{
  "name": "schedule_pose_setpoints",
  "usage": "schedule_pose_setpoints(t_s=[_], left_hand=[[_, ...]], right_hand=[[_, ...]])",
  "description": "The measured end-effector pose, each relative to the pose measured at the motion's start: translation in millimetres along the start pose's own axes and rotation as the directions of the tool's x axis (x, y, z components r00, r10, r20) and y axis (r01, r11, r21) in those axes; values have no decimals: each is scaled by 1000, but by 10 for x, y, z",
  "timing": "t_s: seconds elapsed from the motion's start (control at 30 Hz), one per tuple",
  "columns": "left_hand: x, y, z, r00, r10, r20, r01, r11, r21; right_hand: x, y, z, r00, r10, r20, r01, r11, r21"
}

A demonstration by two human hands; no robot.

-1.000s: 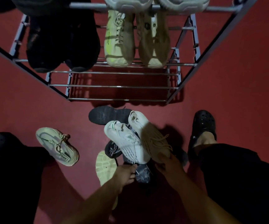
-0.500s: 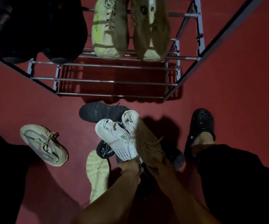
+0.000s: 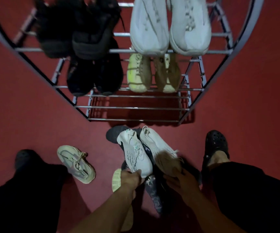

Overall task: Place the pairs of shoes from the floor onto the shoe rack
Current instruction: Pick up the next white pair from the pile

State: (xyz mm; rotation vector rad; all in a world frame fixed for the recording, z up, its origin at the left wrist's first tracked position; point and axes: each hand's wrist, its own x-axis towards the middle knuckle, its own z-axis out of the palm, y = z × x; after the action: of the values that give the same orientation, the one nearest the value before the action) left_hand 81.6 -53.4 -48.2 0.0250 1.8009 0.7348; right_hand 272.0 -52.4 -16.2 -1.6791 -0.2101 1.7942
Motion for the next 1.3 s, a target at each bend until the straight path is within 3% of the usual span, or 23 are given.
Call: schedule_pose_setpoints(t_s=[0.2, 0.4, 0.57, 0.87, 1.0, 1.3], left_hand=[[-289, 423, -595, 987, 74, 140, -69, 997, -38], [-576, 818, -1130, 960, 179, 214, -163, 982, -91], [-680, 1167, -1463, 945, 263, 192, -244, 963, -119], [-315, 1620, -1550, 916, 321, 240, -269, 937, -225], [16, 1816, -1450, 925, 326, 198, -255, 915, -313], [729, 2399, -1231, 881, 447, 152, -380, 862, -336]], right_hand=[[-603, -100, 456, 988, -128, 90, 135, 989, -68], [-1024, -182, 843, 980, -174, 95, 177, 984, -22], [-1141, -312, 1180, 978, -190, 89, 187, 981, 49], [-647, -475, 1775, 990, -126, 66, 107, 965, 241], [-228, -579, 2065, 989, -103, 110, 66, 953, 294], [608, -914, 2819, 973, -106, 206, 41, 954, 297]])
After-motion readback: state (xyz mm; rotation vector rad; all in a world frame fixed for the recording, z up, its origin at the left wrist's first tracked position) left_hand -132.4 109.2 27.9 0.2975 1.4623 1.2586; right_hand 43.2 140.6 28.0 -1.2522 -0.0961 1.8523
